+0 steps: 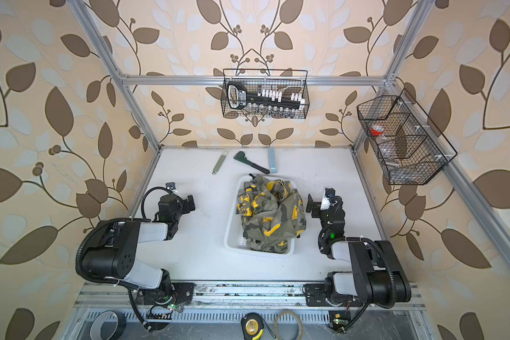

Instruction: Fold and stack the trousers

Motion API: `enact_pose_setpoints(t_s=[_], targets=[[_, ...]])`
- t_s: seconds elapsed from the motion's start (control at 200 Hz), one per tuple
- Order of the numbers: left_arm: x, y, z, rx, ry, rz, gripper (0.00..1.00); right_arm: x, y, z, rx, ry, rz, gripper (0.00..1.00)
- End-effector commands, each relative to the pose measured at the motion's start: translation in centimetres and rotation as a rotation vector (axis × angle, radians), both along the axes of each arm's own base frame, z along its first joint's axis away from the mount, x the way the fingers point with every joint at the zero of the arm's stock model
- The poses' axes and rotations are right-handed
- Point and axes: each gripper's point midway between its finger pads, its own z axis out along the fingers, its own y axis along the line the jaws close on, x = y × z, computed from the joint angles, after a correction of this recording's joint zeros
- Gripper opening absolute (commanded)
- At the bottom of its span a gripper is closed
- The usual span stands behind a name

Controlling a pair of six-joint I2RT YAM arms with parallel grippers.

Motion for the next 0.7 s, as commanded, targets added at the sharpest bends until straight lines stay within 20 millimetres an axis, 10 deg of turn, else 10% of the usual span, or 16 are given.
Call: enact_pose_setpoints(t_s=[0.0,0.695], targets=[[0.60,0.04,1.16,0.011,-0.035,-0.001,0.99,0.08,0.29,0.20,-0.018,-0.009,0.014,1.00],[0.61,-0.02,1.12,0.010,-0.034,-0.002,0.99,0.15,0.17,0.11,0.002,-0.007,0.022,1.00]])
